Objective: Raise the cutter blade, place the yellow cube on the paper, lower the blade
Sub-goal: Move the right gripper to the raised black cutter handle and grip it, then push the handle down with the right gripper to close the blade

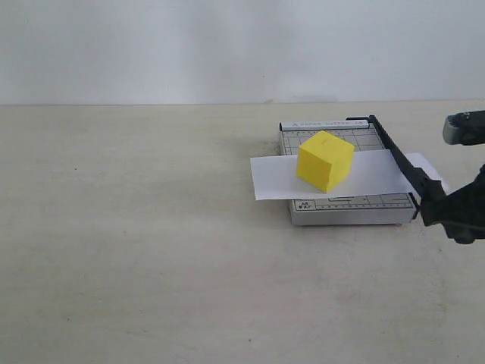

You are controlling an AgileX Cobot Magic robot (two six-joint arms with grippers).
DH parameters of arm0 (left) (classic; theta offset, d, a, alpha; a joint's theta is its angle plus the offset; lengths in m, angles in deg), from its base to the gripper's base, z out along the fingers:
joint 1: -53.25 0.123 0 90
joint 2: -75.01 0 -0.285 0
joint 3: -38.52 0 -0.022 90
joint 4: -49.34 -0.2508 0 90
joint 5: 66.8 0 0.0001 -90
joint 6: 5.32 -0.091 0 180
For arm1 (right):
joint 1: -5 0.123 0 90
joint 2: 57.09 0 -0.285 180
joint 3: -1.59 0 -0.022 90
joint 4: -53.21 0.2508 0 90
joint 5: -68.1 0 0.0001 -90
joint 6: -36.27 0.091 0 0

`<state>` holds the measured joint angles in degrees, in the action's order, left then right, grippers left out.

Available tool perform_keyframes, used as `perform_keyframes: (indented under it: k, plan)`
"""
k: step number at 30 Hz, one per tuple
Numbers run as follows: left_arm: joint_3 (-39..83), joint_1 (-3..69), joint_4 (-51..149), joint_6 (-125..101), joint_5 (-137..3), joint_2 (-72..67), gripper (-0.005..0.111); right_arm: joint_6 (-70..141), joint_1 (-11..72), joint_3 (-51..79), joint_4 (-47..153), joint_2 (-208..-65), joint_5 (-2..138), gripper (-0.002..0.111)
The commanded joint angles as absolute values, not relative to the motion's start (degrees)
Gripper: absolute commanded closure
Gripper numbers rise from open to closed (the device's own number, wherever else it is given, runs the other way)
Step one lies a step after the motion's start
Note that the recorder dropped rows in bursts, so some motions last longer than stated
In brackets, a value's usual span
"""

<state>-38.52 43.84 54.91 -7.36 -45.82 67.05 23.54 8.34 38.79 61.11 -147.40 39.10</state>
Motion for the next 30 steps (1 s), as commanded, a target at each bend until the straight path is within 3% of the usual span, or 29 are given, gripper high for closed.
perform_keyframes:
  k: [1,30]
  plan:
    - [-38.7,44.0,54.6,-7.6,-46.5,67.2,0.102,22.4,8.2,42.4,60.4,-148.5,40.0,0.104]
    - [-38.7,44.0,54.6,-7.6,-46.5,67.2,0.102,22.4,8.2,42.8,60.4,-153.6,47.3,0.104]
